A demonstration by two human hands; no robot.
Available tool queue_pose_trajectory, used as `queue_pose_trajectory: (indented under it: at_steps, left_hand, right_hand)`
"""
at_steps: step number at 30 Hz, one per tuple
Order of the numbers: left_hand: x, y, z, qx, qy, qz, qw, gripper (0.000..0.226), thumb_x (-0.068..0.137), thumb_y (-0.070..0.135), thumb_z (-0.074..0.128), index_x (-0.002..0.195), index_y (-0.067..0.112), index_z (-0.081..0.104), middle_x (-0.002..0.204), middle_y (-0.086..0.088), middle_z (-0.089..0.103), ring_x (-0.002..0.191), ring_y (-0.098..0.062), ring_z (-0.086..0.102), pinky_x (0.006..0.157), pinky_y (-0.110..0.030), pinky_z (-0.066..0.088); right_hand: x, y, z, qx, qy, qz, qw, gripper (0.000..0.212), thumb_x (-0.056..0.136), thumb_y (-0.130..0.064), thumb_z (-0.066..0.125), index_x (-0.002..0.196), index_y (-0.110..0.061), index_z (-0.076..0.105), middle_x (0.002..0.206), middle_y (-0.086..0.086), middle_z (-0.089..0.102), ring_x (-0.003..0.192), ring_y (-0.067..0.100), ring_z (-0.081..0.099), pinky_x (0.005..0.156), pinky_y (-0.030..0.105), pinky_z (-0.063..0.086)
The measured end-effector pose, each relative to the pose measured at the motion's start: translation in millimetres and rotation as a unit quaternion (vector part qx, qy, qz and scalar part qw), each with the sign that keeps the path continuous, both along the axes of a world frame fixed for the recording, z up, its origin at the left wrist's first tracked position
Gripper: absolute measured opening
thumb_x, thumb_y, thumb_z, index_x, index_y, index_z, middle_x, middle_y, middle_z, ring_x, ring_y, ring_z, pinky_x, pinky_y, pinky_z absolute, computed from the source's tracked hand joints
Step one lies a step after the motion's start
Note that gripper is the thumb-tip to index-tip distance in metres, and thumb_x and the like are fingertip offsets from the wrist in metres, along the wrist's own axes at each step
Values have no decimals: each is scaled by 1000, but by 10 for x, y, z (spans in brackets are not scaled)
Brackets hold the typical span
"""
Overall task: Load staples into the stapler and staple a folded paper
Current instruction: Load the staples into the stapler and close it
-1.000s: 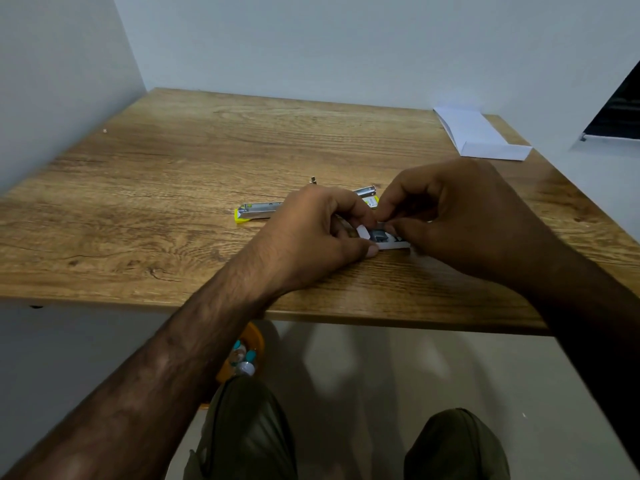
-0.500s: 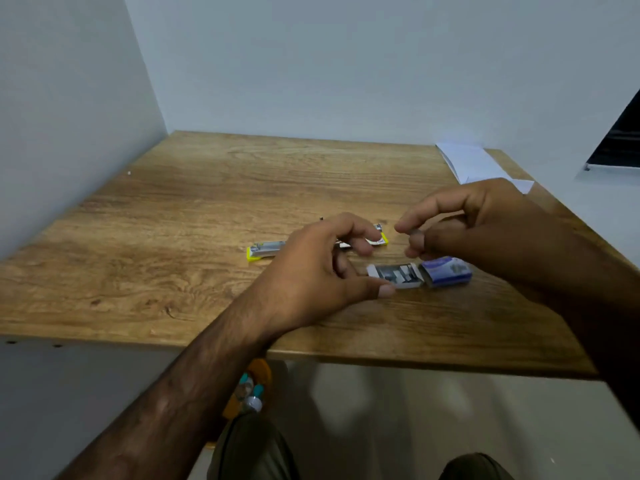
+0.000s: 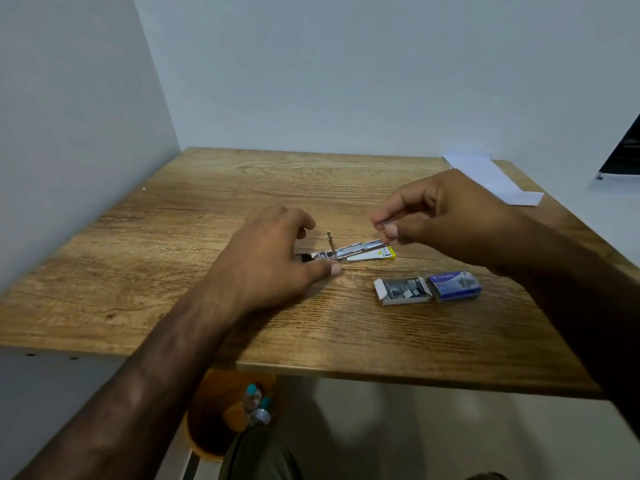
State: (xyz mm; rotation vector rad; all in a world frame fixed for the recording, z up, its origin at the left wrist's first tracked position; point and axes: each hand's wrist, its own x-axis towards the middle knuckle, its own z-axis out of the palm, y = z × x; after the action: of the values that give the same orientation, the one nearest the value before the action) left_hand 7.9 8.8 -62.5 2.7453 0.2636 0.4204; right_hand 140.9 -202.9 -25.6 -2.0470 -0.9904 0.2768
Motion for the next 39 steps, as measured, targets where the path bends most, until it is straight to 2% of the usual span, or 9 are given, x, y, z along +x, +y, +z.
queue_pose_trajectory:
  at_steps: [3, 7, 11, 16, 21, 27, 31, 35, 39]
  left_hand:
    - [123, -71, -17, 22, 28, -13, 999, 60, 77, 67, 69, 124, 29, 67, 112, 2, 60, 112, -18, 53, 94, -41, 50]
    - [202, -96, -43, 10, 19, -35, 999, 38, 82, 58, 70, 112, 35, 73, 104, 2, 60, 110, -19, 54, 90, -42, 51]
    - [184, -121, -95, -11, -19, -30, 999, 30, 86, 53, 70, 108, 34, 75, 102, 6, 64, 104, -17, 57, 87, -43, 52]
    - [116, -133, -116, -36, -70, -20, 997, 24, 88, 51, 68, 108, 39, 74, 87, 15, 73, 82, -7, 65, 74, -39, 57]
    - [106, -140, -143, -21, -97, -33, 995, 30, 89, 54, 64, 112, 38, 74, 92, 14, 75, 83, -7, 66, 73, -38, 58]
    - [104, -118, -186, 0, -102, -36, 994, 30, 87, 54, 61, 110, 39, 74, 89, 14, 73, 81, -7, 64, 71, -38, 57]
    - [107, -120, -205, 3, -103, -37, 994, 29, 87, 54, 61, 108, 39, 75, 86, 14, 72, 81, -8, 62, 70, -38, 56]
    - [108, -103, -210, -28, -109, -36, 993, 27, 87, 52, 64, 108, 38, 76, 89, 14, 74, 81, -6, 64, 70, -37, 57]
    - [109, -101, -217, -39, -109, -42, 992, 25, 87, 52, 65, 106, 39, 77, 87, 15, 74, 79, -3, 64, 69, -37, 58]
  right_hand:
    - [-5, 152, -4, -44, -63, -6, 997, 17, 88, -17, 77, 96, -31, 80, 87, -14, 78, 84, -3, 71, 80, 22, 55]
    - [-24, 271, -52, -65, -105, 25, 992, 19, 90, -17, 75, 99, -33, 79, 89, -17, 74, 86, -3, 68, 72, 17, 52]
    - [-30, 304, -116, -70, -137, 23, 988, 20, 89, -15, 75, 102, -30, 78, 85, -18, 74, 84, -5, 67, 70, 12, 50]
    - [-72, 264, -150, -72, -181, 28, 981, 16, 89, -20, 75, 97, -33, 79, 85, -22, 72, 84, -8, 62, 71, 19, 45]
    - [-136, 221, -113, -62, -236, 42, 969, 17, 89, -21, 75, 98, -34, 80, 91, -14, 68, 86, 3, 60, 74, 28, 46]
    - [-190, 254, -76, -103, -245, 43, 963, 17, 89, -21, 75, 102, -31, 79, 93, -9, 68, 88, 10, 60, 81, 35, 50]
    - [-193, 303, -31, -138, -248, 36, 958, 17, 88, -17, 76, 97, -31, 79, 89, -10, 70, 85, 10, 62, 78, 34, 52]
    - [-190, 316, -8, -149, -263, 42, 952, 16, 86, -18, 77, 93, -32, 80, 86, -14, 68, 80, 4, 59, 70, 27, 45]
    - [-185, 353, -22, -142, -271, 36, 951, 12, 80, -24, 84, 89, -30, 79, 79, -13, 71, 78, 4, 63, 72, 31, 52]
